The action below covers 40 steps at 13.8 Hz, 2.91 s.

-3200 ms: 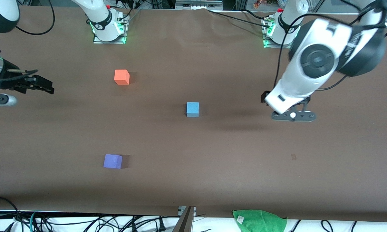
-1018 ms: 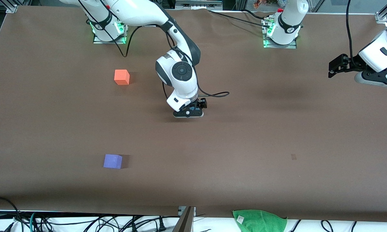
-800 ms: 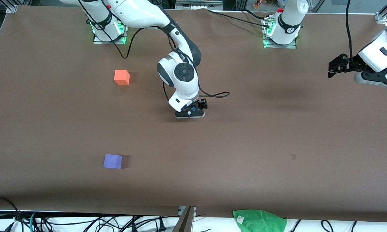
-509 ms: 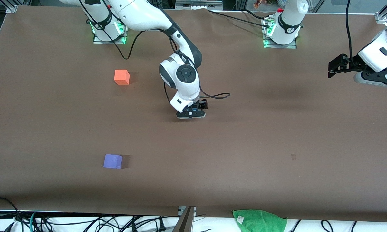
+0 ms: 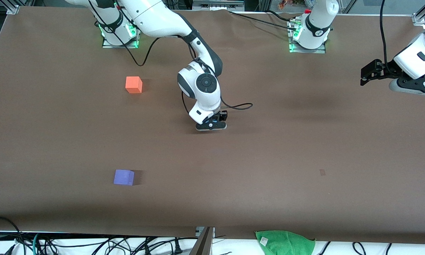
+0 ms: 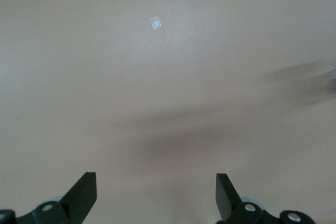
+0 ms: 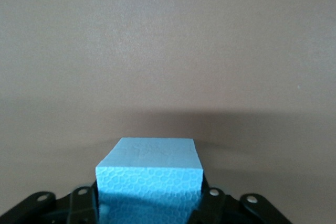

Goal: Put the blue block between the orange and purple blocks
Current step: 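Close the right gripper around the blue block, then carry the blue block with the right gripper between the orange and purple blocks, then open the right gripper and lift it away from the blue block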

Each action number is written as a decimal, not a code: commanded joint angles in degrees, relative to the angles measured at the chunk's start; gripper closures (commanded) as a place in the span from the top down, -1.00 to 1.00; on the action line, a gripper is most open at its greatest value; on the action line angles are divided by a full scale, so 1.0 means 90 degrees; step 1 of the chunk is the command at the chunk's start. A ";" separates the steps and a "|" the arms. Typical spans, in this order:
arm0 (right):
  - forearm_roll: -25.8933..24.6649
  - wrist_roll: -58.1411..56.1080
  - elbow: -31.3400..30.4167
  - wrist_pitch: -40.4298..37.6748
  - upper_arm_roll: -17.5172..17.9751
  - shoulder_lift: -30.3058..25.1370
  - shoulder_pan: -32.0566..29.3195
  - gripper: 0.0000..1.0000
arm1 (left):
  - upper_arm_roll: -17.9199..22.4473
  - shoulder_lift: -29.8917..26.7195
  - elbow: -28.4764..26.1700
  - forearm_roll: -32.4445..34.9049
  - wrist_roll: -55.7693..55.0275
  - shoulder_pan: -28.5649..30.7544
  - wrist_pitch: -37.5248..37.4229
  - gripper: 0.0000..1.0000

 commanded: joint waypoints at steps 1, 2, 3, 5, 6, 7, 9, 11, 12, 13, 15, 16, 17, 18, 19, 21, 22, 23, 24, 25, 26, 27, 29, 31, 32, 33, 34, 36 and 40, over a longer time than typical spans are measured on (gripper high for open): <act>-0.0018 -0.0380 0.0014 -0.0423 -0.0016 -0.0296 -0.0252 -0.61 | 0.0038 -0.0048 0.0016 -0.0182 0.0075 -0.0015 0.0024 1.00; 0.0040 -0.0634 0.0082 -0.0861 -0.0035 -0.0452 -0.0457 -0.61 | 0.0038 -0.0048 0.0016 -0.0182 0.0075 -0.0025 0.0024 1.00; 0.0118 -0.0897 0.0092 -0.1204 -0.0025 -0.0724 -0.0768 -0.61 | 0.0038 -0.0048 0.0016 -0.0182 0.0075 -0.0025 0.0024 1.00; 0.0226 -0.1813 0.0083 -0.1897 0.0004 -0.1077 -0.1519 -0.61 | 0.0048 -0.0048 0.0016 -0.0182 0.0084 -0.0015 0.0024 1.00; 0.0410 -0.2330 0.0073 -0.2133 -0.0006 -0.1204 -0.1852 -0.61 | 0.0048 -0.0039 0.0016 -0.0182 0.0104 -0.0015 0.0024 1.00; 0.0460 -0.2809 -0.0005 -0.2309 -0.0054 -0.1360 -0.2087 -0.61 | 0.0048 -0.0048 0.0016 -0.0182 0.0104 -0.0015 0.0024 1.00; 0.0461 -0.3455 -0.0151 -0.2496 -0.0414 -0.1440 -0.2382 -0.61 | 0.0048 -0.0039 0.0016 -0.0182 0.0104 -0.0015 0.0024 1.00; 0.0480 -0.3877 -0.0569 -0.2390 -0.0834 -0.1557 -0.2412 -0.60 | 0.0048 -0.0048 0.0016 -0.0182 0.0114 -0.0015 0.0024 1.00; 0.0490 -0.3907 -0.0852 -0.2263 -0.0923 -0.1644 -0.2431 -0.60 | 0.0048 -0.0048 0.0016 -0.0182 0.0123 -0.0015 0.0024 1.00; 0.0539 -0.3908 -0.1242 -0.1992 -0.0953 -0.1829 -0.2441 -0.60 | 0.0048 -0.0048 0.0016 -0.0182 0.0124 -0.0015 0.0024 1.00; 0.0675 -0.3898 -0.2208 -0.1182 -0.0963 -0.2152 -0.2461 -0.60 | 0.0048 -0.0048 0.0016 -0.0182 0.0124 -0.0015 0.0024 1.00; 0.0763 -0.3898 -0.2512 -0.0927 -0.0963 -0.2201 -0.2461 -0.60 | 0.0048 -0.0048 0.0016 -0.0182 0.0133 -0.0015 0.0024 1.00; 0.0841 -0.3898 -0.2834 -0.0625 -0.0963 -0.2250 -0.2461 -0.60 | 0.0048 -0.0048 0.0016 -0.0182 0.0133 -0.0015 0.0024 1.00; 0.0842 -0.3898 -0.3166 -0.0225 -0.0953 -0.2270 -0.2461 -0.59 | 0.0048 -0.0048 0.0016 -0.0182 0.0133 -0.0015 0.0024 1.00; 0.0842 -0.3898 -0.3430 0.0146 -0.0953 -0.2270 -0.2451 -0.58 | 0.0048 -0.0048 0.0016 -0.0182 0.0133 -0.0015 0.0024 1.00; 0.0842 -0.3898 -0.3599 0.0374 -0.0953 -0.2251 -0.2461 -0.56 | 0.0048 -0.0039 0.0016 -0.0182 0.0133 -0.0015 0.0024 1.00; 0.0851 -0.3888 -0.3599 0.0375 -0.0953 -0.2241 -0.2461 -0.44 | 0.0048 -0.0038 0.0016 -0.0182 0.0133 -0.0015 0.0024 1.00; 0.0958 -0.3888 -0.3599 0.0384 -0.0953 -0.2212 -0.2461 -0.22 | 0.0048 -0.0048 0.0016 -0.0182 0.0133 -0.0015 0.0024 1.00; 0.1056 -0.3888 -0.3599 0.0433 -0.0953 -0.2202 -0.2461 0.36 | 0.0048 -0.0048 0.0016 -0.0182 0.0143 -0.0015 0.0024 1.00; 0.1076 -0.3878 -0.3589 0.0462 -0.0953 -0.2202 -0.2461 0.97 | 0.0048 -0.0048 0.0016 -0.0182 0.0143 -0.0015 0.0024 1.00; 0.1076 -0.3811 -0.3551 0.0414 -0.0953 -0.2260 -0.2461 0.99 | 0.0048 -0.0048 0.0016 -0.0182 0.0143 -0.0015 0.0024 1.00; 0.1076 -0.3781 -0.3502 0.0365 -0.0953 -0.2367 -0.2451 0.99 | 0.0048 -0.0039 0.0016 -0.0182 0.0143 -0.0015 0.0024 1.00; 0.1076 -0.3829 -0.3472 0.0316 -0.0953 -0.2727 -0.2451 0.99 | 0.0048 -0.0048 0.0016 -0.0182 0.0143 -0.0015 0.0024 1.00; 0.1057 -0.3839 -0.3462 0.0180 -0.0982 -0.3118 -0.2451 0.99 | 0.0048 -0.0039 0.0016 -0.0182 0.0143 -0.0015 0.0024 1.00; 0.1047 -0.3839 -0.3414 -0.0062 -0.1011 -0.3323 -0.2441 0.99 | 0.0048 -0.0038 0.0016 -0.0182 0.0143 -0.0015 0.0024 1.00; 0.0979 -0.3839 -0.3356 -0.0287 -0.1079 -0.3557 -0.2441 0.99 | 0.0048 -0.0048 0.0016 -0.0182 0.0143 -0.0015 0.0024 1.00; 0.0969 -0.3849 -0.3287 -0.0531 -0.1128 -0.3811 -0.2451 0.99 | 0.0048 -0.0039 0.0016 -0.0182 0.0143 -0.0015 0.0024 1.00; 0.0959 -0.3859 -0.3218 -0.1117 -0.1177 -0.4386 -0.2451 0.99 | 0.0048 -0.0039 0.0016 -0.0182 0.0143 -0.0015 0.0024 1.00; 0.0308 -0.3859 -0.2567 -0.2950 -0.1470 -0.5179 -0.2451 0.99 | 0.0048 -0.0038 0.0016 -0.0182 0.0143 -0.0015 0.0024 1.00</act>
